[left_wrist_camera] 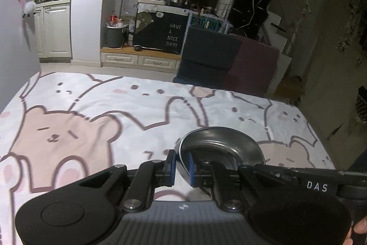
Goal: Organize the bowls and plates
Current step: 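Lift the round steel bowl with both tools above the sheet, then carry the round steel bowl with both tools toward the stacked cream bowls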
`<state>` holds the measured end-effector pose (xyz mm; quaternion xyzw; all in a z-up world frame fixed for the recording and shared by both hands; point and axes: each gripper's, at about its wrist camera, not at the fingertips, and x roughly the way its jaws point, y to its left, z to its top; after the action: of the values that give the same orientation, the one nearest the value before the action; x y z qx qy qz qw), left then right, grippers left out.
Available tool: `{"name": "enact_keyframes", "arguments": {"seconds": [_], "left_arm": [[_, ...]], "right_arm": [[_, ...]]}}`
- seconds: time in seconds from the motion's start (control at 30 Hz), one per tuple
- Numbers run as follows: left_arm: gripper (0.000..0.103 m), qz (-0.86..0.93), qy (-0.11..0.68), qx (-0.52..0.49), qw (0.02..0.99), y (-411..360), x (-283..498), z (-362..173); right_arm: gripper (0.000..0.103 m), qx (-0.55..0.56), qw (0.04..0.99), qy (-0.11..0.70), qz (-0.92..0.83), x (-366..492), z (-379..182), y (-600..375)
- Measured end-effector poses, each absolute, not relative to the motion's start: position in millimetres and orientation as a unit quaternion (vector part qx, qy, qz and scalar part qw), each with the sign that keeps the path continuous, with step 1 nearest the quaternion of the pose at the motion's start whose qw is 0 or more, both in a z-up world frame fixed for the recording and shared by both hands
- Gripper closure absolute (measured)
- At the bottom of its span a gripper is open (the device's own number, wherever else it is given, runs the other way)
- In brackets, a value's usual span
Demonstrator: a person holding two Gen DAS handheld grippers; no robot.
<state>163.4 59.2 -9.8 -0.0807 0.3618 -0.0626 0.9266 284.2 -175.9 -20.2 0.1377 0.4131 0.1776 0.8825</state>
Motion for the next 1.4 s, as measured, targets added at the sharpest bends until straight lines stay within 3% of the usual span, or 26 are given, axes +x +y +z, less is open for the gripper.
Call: {"name": "enact_keyframes", "arguments": {"seconds": [0.53, 1.4], "left_arm": [[0.091, -0.066, 0.416, -0.063, 0.905, 117, 116, -49], [0.090, -0.056, 0.500, 0.009, 0.864, 113, 119, -104]], "right_arm": [[0.095, 0.095, 0.856, 0.452, 0.234, 242, -42, -109], [0.094, 0.022, 0.811, 0.529, 0.249, 220, -85, -74]]}}
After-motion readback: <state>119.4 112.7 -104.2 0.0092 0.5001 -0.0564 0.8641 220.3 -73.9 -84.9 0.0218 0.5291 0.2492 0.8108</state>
